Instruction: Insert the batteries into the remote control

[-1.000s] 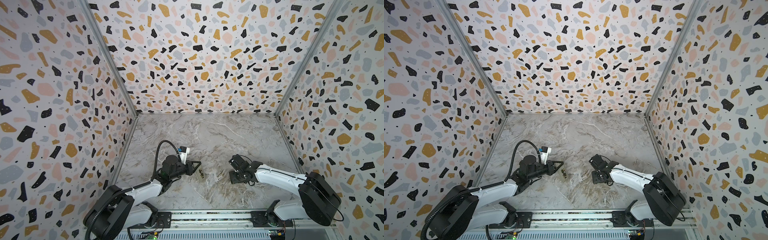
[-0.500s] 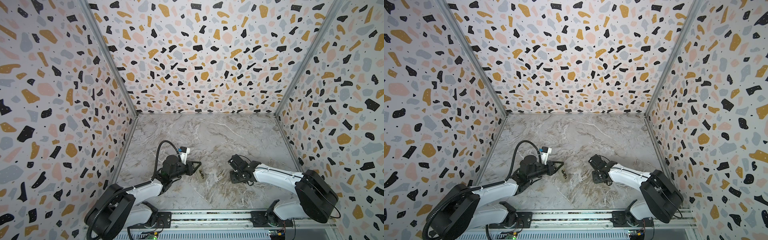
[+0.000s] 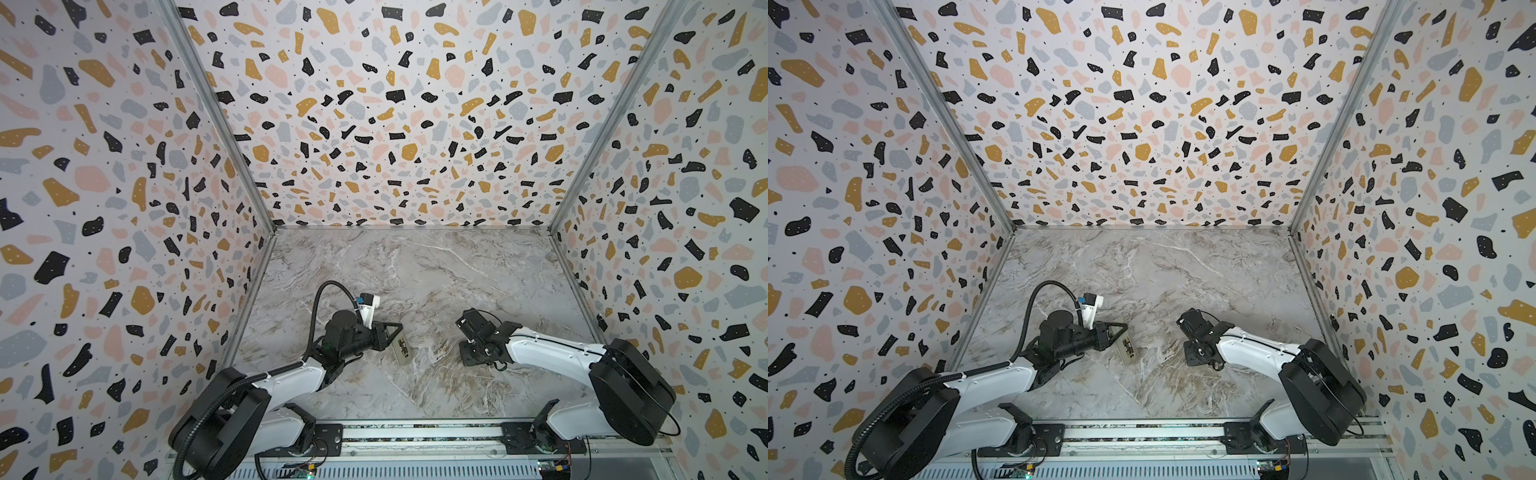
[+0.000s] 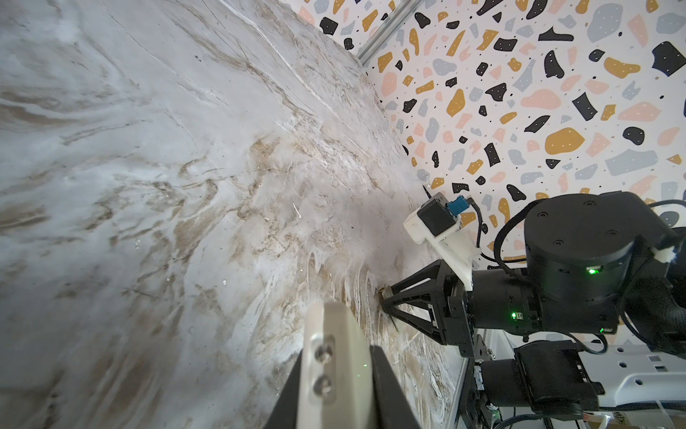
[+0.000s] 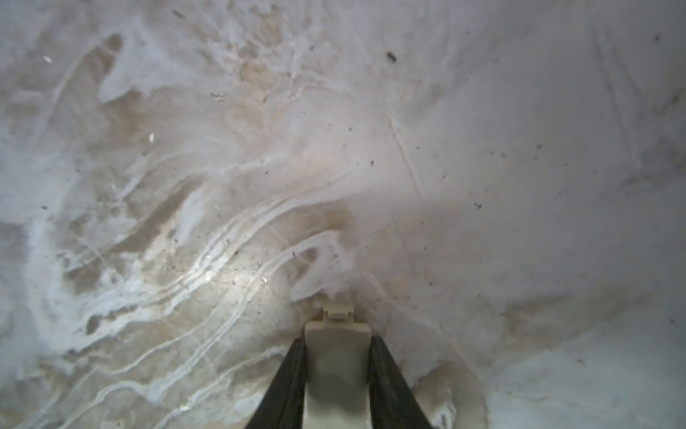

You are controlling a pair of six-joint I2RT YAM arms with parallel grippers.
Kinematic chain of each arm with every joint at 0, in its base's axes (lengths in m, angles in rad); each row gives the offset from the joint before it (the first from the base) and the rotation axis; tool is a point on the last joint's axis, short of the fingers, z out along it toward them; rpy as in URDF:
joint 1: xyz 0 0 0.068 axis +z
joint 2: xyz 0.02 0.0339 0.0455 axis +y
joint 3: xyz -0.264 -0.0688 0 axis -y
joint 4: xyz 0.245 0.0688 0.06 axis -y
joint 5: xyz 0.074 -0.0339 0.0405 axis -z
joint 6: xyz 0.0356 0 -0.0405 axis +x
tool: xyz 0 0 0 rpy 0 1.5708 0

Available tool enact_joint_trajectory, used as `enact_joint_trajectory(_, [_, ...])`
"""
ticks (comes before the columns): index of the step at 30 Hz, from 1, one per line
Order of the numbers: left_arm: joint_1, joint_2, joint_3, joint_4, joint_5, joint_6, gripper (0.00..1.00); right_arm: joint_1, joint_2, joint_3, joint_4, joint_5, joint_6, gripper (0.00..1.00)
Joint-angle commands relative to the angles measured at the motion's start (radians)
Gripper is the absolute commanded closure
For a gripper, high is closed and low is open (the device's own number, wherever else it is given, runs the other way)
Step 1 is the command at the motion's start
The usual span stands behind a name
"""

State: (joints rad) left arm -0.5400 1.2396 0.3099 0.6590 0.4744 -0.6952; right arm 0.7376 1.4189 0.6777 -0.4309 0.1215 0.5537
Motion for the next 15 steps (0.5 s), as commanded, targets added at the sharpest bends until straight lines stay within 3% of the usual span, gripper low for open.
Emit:
enact_joint_trajectory(1, [-0.006, -0.002, 0.018, 0.064, 0.020, -0.001, 1.00, 0.016, 0.040, 0.027, -0.001, -0.009, -0.023, 0.64])
enact_joint_trajectory(6, [-0.005, 0.000, 0.018, 0.062, 0.017, -0.001, 1.00, 0.044, 0.087, 0.066, 0.009, 0.002, -0.039, 0.54])
enact_joint_trajectory(15, [-0.005, -0.012, 0.020, 0.037, -0.005, 0.010, 1.00, 0.121, 0.130, 0.083, 0.050, -0.039, 0.006, 0.56])
